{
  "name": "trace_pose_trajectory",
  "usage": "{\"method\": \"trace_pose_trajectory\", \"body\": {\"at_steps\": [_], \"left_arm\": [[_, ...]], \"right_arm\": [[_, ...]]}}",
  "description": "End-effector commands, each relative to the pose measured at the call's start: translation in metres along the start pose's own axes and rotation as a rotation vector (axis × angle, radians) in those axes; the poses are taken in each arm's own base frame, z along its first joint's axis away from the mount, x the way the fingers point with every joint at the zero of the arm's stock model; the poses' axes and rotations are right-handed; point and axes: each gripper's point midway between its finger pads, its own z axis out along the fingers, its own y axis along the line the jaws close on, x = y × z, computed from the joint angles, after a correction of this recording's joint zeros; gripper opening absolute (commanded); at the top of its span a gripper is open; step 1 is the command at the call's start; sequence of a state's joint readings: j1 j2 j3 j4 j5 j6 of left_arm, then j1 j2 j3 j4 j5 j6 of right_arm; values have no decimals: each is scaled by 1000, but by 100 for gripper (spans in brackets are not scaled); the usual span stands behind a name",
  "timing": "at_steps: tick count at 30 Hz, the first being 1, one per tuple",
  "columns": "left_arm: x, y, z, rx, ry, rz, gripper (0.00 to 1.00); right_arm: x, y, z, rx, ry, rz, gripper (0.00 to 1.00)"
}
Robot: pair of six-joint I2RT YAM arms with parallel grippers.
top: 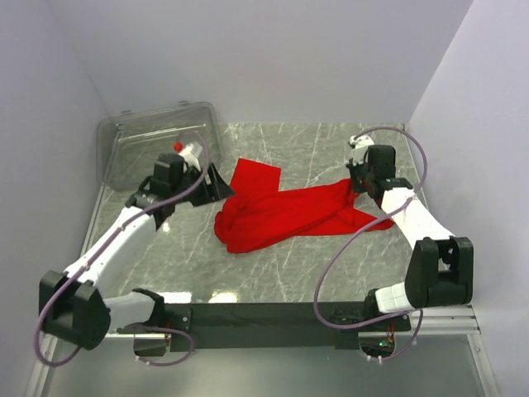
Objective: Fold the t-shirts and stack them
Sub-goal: Flatten the tshirt out
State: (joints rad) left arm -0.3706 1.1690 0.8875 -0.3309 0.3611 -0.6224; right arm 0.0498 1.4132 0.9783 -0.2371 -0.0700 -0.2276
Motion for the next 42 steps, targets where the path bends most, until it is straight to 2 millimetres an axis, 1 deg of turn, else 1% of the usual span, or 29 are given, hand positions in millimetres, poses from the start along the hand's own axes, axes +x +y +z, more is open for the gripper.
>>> {"method": "trace_pose_trajectory", "body": {"at_steps": [1,2,3,4,6,7,8,10,11,12,13,15,16,18,19,26,30,33,36,37,39,40,42], "left_arm": [[-22,34,19,-74,-7,-70,72],[-32,40,24,-73,-16,-97,73],[-38,40,32,-58,-18,-100,75],[-44,46,50,-66,8,-107,76],[-46,46,66,-32,44,-83,74],[-51,53,82,-39,63,-86,74],[-51,54,89,-31,79,-82,73],[-55,65,104,-62,104,-60,72],[-56,68,107,-72,111,-54,72],[-57,77,110,-107,109,-34,72],[-53,86,116,-134,127,-35,72],[-53,93,121,-155,138,-18,72],[-49,98,128,-160,159,-21,71],[-45,101,133,-149,172,-19,70],[-40,104,138,-146,187,-25,69],[-31,121,152,-181,203,-39,66],[-27,122,163,-177,211,-46,63],[-25,119,172,-159,215,-56,54],[-23,115,175,-138,211,-56,42],[-24,113,176,-127,205,-54,34],[-26,108,174,-112,196,-48,24],[-29,104,170,-105,181,-40,12],[-38,97,165,-89,150,-24,1]], "right_arm": [[2,20,-14,-119,-38,-94,0],[4,21,-14,-120,-38,-91,0],[7,22,-15,-126,-33,-88,0],[10,23,-15,-128,-29,-84,0],[11,24,-16,-131,-31,-79,0],[12,25,-17,-132,-32,-78,0],[11,25,-18,-131,-37,-77,0],[9,25,-20,-132,-41,-70,0],[9,24,-20,-132,-41,-68,0],[9,25,-21,-133,-44,-67,0],[8,25,-22,-133,-50,-65,0],[8,25,-23,-133,-52,-60,0],[9,26,-23,-137,-48,-56,0],[9,26,-23,-134,-49,-52,0],[10,26,-23,-136,-47,-52,0],[9,26,-21,-137,-44,-44,0],[8,26,-20,-142,-42,-40,0],[7,26,-20,-144,-42,-40,0],[7,26,-21,-141,-45,-41,0],[8,26,-22,-139,-45,-41,0],[9,24,-23,-135,-44,-39,0],[9,25,-23,-137,-44,-39,0],[10,23,-25,-133,-44,-37,0]]}}
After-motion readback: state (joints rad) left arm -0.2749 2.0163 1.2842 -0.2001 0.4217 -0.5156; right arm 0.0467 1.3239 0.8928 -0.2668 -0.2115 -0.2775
